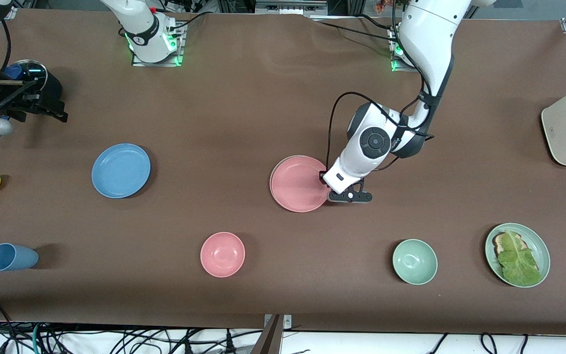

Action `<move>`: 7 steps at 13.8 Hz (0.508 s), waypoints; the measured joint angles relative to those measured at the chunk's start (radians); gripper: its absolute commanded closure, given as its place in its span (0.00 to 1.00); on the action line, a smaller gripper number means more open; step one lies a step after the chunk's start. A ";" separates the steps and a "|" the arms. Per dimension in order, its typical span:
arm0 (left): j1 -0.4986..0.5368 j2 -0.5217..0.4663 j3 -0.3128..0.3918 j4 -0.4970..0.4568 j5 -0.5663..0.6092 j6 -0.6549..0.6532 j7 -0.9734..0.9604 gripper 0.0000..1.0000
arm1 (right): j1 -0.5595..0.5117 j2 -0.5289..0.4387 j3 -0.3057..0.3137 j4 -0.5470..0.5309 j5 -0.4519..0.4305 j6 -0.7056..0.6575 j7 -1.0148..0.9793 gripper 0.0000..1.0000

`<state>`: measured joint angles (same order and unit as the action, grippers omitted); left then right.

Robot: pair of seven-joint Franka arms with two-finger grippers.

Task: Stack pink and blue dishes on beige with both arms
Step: 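Settle the pink plate on the beige plate and open the left gripper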

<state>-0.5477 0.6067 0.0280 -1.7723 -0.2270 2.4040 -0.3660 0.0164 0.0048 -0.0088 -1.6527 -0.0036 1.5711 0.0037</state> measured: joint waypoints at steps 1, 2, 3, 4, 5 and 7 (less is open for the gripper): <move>0.000 -0.001 0.001 0.000 0.000 0.000 0.000 0.40 | 0.000 0.000 0.000 0.000 0.000 0.000 0.000 0.00; 0.000 -0.004 0.002 0.000 0.000 0.000 0.000 0.35 | 0.000 0.000 0.000 0.000 0.000 0.000 0.000 0.00; 0.001 -0.010 0.004 0.000 0.000 0.000 0.000 0.34 | 0.000 0.000 0.000 0.000 0.000 0.000 0.000 0.00; 0.001 -0.016 0.007 0.000 0.000 -0.002 0.000 0.33 | 0.000 0.000 0.000 0.000 0.000 0.000 0.000 0.00; 0.002 -0.024 0.011 0.000 0.000 -0.010 0.000 0.33 | 0.000 0.000 0.000 0.000 0.000 0.000 0.000 0.00; 0.007 -0.040 0.015 0.000 0.027 -0.026 0.000 0.30 | 0.000 0.000 0.000 0.000 0.000 0.000 0.000 0.00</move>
<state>-0.5404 0.5672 0.0426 -1.7723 -0.2004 2.3783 -0.3661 0.0164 0.0048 -0.0088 -1.6527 -0.0036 1.5711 0.0038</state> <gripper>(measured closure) 0.326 0.000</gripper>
